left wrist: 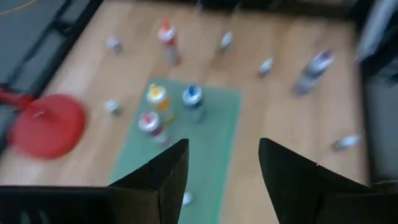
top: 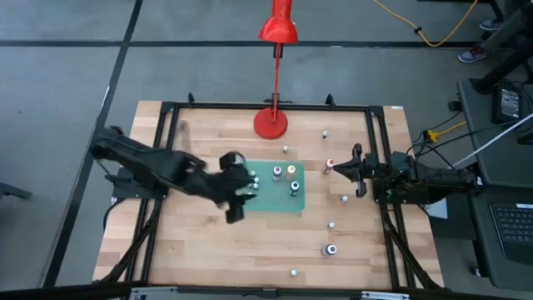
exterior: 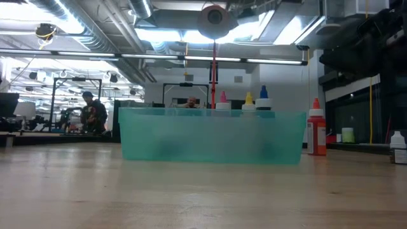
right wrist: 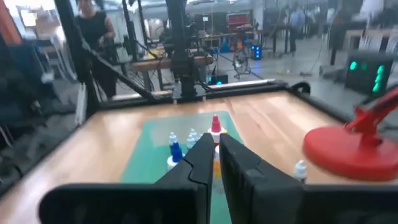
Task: Pick & Place food coloring
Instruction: Put the small orange food coloring bottle into the green bin
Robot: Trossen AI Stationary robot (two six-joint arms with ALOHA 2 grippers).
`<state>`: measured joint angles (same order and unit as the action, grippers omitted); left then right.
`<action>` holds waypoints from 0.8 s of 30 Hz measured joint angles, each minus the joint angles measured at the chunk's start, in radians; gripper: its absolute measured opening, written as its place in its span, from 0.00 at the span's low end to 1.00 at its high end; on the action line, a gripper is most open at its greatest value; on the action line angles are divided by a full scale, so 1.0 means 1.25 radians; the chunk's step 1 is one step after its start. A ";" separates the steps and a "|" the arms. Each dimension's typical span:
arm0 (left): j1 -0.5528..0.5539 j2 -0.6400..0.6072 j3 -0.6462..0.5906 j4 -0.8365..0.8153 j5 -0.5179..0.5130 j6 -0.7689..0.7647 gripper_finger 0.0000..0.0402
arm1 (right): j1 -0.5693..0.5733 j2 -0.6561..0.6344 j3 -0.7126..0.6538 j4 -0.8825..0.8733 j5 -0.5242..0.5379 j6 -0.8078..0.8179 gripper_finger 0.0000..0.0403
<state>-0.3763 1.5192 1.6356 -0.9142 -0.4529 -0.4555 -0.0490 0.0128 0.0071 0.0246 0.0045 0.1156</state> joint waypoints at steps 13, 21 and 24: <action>0.150 -0.395 -0.615 0.805 0.151 0.161 0.37 | 0.001 0.023 0.030 0.036 -0.020 0.195 0.09; 0.173 -0.425 -0.736 0.835 0.174 0.158 0.38 | 0.015 0.230 0.297 -0.192 -0.083 0.179 0.30; 0.173 -0.425 -0.755 0.837 0.174 0.171 0.38 | 0.044 0.357 0.424 -0.300 -0.085 0.142 0.41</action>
<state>-0.1596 0.9882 0.6918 0.1318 -0.2359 -0.2416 0.0054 0.4588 0.5366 -0.3510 -0.1020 0.2937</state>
